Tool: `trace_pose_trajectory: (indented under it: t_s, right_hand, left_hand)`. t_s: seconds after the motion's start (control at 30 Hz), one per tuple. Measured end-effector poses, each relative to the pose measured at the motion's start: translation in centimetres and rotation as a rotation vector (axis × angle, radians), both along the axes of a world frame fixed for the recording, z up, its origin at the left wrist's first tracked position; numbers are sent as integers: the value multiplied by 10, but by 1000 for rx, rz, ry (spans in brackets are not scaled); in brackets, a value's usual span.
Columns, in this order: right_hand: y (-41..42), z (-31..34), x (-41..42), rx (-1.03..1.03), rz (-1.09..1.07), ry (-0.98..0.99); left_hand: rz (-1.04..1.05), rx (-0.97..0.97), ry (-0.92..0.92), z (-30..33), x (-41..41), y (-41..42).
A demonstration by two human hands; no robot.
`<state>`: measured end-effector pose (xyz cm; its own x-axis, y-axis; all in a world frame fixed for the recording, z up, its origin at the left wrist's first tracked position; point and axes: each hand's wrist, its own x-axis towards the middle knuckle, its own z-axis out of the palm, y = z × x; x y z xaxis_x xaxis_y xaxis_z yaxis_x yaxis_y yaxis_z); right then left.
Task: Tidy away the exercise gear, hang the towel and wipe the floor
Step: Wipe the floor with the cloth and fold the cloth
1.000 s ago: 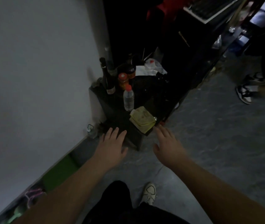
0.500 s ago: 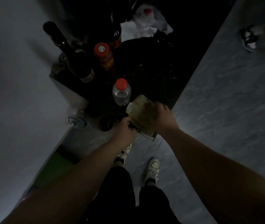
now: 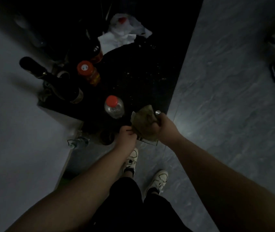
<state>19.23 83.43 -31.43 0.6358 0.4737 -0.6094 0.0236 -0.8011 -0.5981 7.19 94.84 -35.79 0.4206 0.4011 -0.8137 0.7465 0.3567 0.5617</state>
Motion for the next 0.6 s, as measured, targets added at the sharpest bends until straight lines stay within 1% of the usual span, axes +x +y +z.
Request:
trace_pose_trajectory:
  t_s: [0.13, 0.27, 0.37, 0.47, 0.53, 0.6]
  right_hand:
    - [-59, 42, -11, 198, -228, 69]
    - [-140, 87, -28, 325, -475, 94]
    - [-211, 124, -55, 409, -615, 27]
    - [-289, 154, -92, 460, -789, -66]
    - [-344, 170, -128, 492, -927, -111]
    - [-406, 182, -172, 535, -1072, -163]
  left_hand:
    - [-93, 46, -80, 28, 9, -28]
    - [-284, 26, -179, 62, 32, -79]
    - [-387, -97, -240, 82, 48, -141]
    - [-490, -258, -262, 111, 54, -225]
    - [-565, -370, -255, 129, 46, -290]
    - [-688, -448, -281, 145, 26, -358]
